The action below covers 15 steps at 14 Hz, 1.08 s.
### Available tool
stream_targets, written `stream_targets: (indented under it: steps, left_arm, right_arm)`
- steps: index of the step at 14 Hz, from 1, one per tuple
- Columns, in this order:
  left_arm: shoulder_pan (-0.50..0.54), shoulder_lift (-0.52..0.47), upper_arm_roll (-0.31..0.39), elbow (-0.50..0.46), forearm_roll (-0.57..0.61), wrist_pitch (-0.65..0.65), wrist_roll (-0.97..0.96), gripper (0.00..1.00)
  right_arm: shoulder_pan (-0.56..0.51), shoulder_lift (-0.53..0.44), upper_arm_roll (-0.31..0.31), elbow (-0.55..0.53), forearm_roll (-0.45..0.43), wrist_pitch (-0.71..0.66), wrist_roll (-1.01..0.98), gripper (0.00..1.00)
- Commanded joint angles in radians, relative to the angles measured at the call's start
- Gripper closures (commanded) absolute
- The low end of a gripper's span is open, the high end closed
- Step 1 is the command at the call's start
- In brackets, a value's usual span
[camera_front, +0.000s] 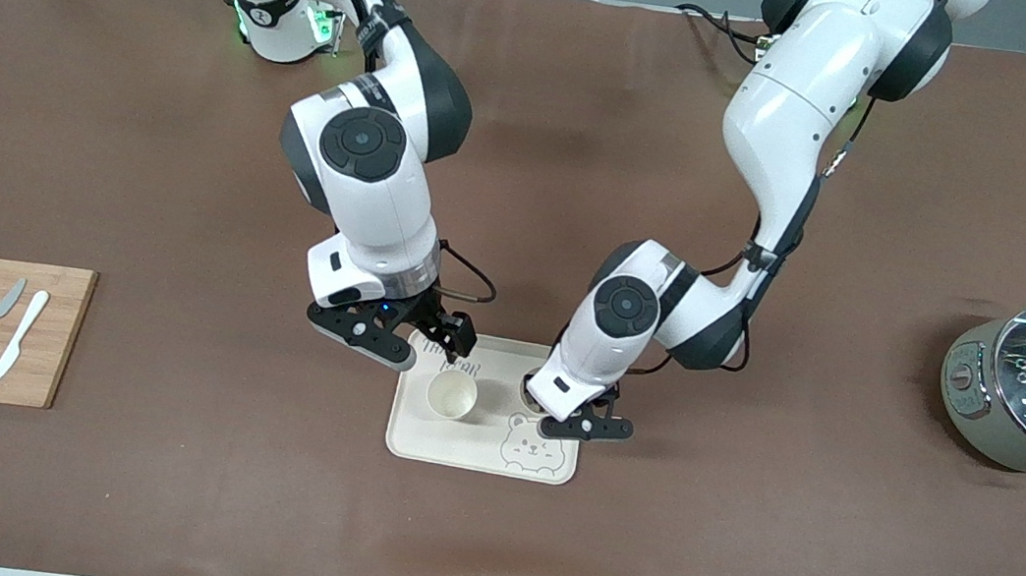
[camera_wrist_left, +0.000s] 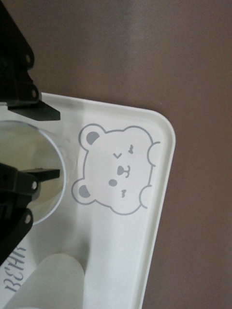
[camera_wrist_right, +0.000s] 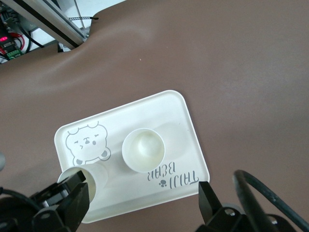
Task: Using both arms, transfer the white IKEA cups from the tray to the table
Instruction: 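Close both grippers on the two white cups on the tray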
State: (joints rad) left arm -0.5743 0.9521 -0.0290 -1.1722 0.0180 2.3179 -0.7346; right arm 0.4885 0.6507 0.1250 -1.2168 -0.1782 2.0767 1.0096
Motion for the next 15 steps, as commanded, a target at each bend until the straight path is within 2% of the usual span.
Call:
stream_targets:
  steps: [1, 4, 5, 6, 8, 12, 15]
  left_arm:
    - [-0.018, 0.014, 0.014, 0.017, 0.026, 0.012, -0.045, 1.00]
    - [-0.019, 0.014, 0.014, 0.017, 0.025, 0.012, -0.051, 1.00]
    - [-0.018, 0.014, 0.014, 0.017, 0.025, 0.012, -0.051, 1.00]
    - [-0.018, 0.014, 0.014, 0.017, 0.025, 0.012, -0.051, 1.00]
    - [-0.016, 0.010, 0.014, 0.017, 0.026, 0.012, -0.048, 1.00]
    - [-0.009, -0.015, 0.014, 0.017, 0.028, 0.003, -0.046, 1.00]
    - [-0.001, -0.035, 0.014, 0.017, 0.028, -0.061, -0.028, 1.00]
  right_arm:
    - [-0.007, 0.043, 0.001, 0.013, -0.061, 0.031, 0.017, 0.00]
    - [-0.042, 0.072, 0.004, 0.011, -0.044, 0.029, -0.147, 0.00]
    - [-0.065, 0.072, 0.007, 0.011, -0.015, 0.022, -0.245, 0.00]
    - [-0.077, 0.072, 0.005, 0.004, 0.050, 0.020, -0.322, 0.00]
    - [-0.094, 0.073, 0.005, 0.000, 0.140, 0.017, -0.397, 0.00]
    - [-0.070, 0.125, 0.004, 0.000, 0.138, 0.029, -0.392, 0.00]
    - [-0.067, 0.153, 0.004, 0.000, 0.135, 0.037, -0.379, 0.00]
